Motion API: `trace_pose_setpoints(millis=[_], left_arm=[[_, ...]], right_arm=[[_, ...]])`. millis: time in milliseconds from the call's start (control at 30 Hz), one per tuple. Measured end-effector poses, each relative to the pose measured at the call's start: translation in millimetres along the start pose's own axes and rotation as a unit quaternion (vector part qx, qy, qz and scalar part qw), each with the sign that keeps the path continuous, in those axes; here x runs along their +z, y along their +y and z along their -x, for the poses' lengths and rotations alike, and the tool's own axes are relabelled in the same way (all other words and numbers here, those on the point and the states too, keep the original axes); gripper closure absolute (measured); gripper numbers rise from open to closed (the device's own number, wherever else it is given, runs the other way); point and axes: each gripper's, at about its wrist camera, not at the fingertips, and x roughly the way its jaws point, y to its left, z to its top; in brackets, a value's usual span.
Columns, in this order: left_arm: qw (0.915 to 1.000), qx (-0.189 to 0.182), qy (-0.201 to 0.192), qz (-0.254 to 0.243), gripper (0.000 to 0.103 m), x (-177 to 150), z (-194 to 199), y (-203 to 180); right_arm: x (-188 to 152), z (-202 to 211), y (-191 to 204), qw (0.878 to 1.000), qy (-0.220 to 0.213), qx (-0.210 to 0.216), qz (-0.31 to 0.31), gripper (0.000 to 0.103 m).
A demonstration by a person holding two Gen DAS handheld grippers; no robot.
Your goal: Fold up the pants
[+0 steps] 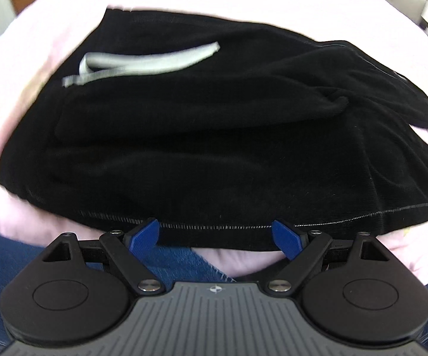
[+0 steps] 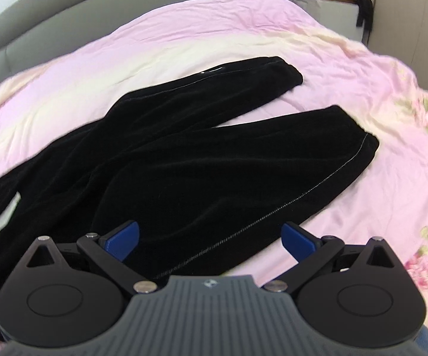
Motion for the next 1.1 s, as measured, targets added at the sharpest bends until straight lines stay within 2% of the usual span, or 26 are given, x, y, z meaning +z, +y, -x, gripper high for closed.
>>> trace_pose_setpoints(millis=[133,200,267,333,433,467,500,567,667,733,800,833,900,933,1000,1067,1100], left_arm=[[0.9963,-0.038,0.034,0.069,0.002,-5,-17,15],[0.9917,-0.063,0.055,0.098,0.002,-7,-27,19],[0.9859,-0.081,0.071,0.128,0.002,-8,-36,23],[0.9781,-0.091,0.078,0.170,0.002,-9,-42,27],[0.9652,-0.112,0.055,0.230,0.002,-10,-45,36],[0.9593,-0.121,0.048,0.250,0.002,-13,-46,39],[0.9500,-0.139,0.043,0.276,0.002,-15,-49,43],[0.9313,-0.166,0.062,0.318,0.003,-17,-61,48],[0.9221,-0.166,0.068,0.343,0.003,-15,-68,47],[0.9096,-0.176,0.072,0.370,0.003,-15,-75,49],[0.8979,-0.181,0.071,0.395,0.005,-17,-82,53],[0.8904,-0.181,0.067,0.412,0.008,-17,-84,57],[0.8713,-0.187,0.063,0.449,0.028,-22,-86,64],[0.8592,-0.193,0.060,0.470,0.032,-26,-88,69],[0.8331,-0.213,0.047,0.508,0.049,-34,-88,81],[0.8192,-0.233,0.032,0.523,0.056,-39,-86,89],[0.8162,-0.245,0.026,0.523,0.058,-39,-85,90]], right_arm=[[17,-23,-31,0.998,0.008,0.010,-0.067,0.005],[24,-37,-51,0.991,0.025,0.022,-0.130,0.005],[23,-50,-75,0.974,0.052,0.056,-0.212,0.005],[19,-66,-94,0.951,0.074,0.090,-0.287,0.005],[8,-83,-111,0.924,0.084,0.098,-0.361,0.005],[5,-87,-115,0.917,0.083,0.096,-0.377,0.005],[2,-91,-118,0.911,0.082,0.096,-0.393,0.005],[-3,-97,-124,0.898,0.081,0.095,-0.422,0.006],[-6,-103,-137,0.882,0.075,0.094,-0.455,0.011],[-11,-103,-140,0.872,0.065,0.094,-0.476,0.012],[-14,-107,-147,0.858,0.062,0.090,-0.503,0.017],[-16,-110,-152,0.848,0.060,0.089,-0.519,0.018],[-19,-116,-163,0.826,0.060,0.089,-0.553,0.022],[-21,-118,-169,0.813,0.056,0.090,-0.572,0.022],[-25,-117,-186,0.794,0.040,0.091,-0.600,0.025],[-23,-117,-194,0.789,0.027,0.082,-0.609,0.028],[-22,-118,-197,0.788,0.023,0.077,-0.610,0.033]])
